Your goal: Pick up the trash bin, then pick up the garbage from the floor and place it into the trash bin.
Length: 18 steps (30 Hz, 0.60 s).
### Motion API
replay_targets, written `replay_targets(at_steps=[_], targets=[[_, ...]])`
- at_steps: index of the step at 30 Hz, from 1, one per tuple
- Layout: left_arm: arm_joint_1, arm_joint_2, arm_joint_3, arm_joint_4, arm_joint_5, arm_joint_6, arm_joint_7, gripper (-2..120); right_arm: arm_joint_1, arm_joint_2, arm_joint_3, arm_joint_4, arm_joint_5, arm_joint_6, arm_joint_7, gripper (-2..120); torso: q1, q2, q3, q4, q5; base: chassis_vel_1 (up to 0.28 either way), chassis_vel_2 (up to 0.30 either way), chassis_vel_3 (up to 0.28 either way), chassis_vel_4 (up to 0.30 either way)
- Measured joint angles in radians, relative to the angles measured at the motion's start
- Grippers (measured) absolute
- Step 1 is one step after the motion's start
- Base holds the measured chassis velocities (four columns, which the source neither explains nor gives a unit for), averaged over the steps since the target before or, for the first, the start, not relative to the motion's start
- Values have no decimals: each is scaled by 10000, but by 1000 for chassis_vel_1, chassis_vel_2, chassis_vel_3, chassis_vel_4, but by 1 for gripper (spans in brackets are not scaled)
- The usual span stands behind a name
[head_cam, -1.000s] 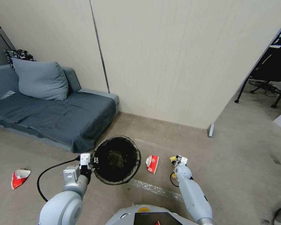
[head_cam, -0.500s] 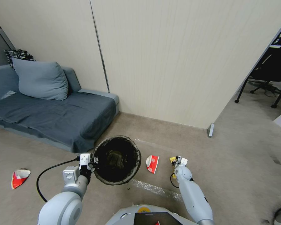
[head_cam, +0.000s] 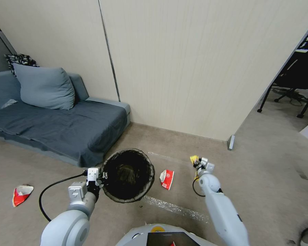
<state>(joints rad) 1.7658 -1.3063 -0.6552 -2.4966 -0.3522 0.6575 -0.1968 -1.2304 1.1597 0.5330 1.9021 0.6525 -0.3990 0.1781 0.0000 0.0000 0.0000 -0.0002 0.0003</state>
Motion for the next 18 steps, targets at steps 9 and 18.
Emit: replay_targets(at_steps=[9, 18], targets=[[-38, 1, 92, 42, 40, 0, -3, 1, -406, -1243, 182, 2410, 646, -218, -552, 0, 0, 0, 0, 3, -2, 0, 0, 0, 0], [-271, 75, 209, 347, 165, 12, 112, 1, -258, -1956, -159, 4037, 1779, -608, -463, 0, 0, 0, 0, 2, -3, 0, 0, 0, 0]])
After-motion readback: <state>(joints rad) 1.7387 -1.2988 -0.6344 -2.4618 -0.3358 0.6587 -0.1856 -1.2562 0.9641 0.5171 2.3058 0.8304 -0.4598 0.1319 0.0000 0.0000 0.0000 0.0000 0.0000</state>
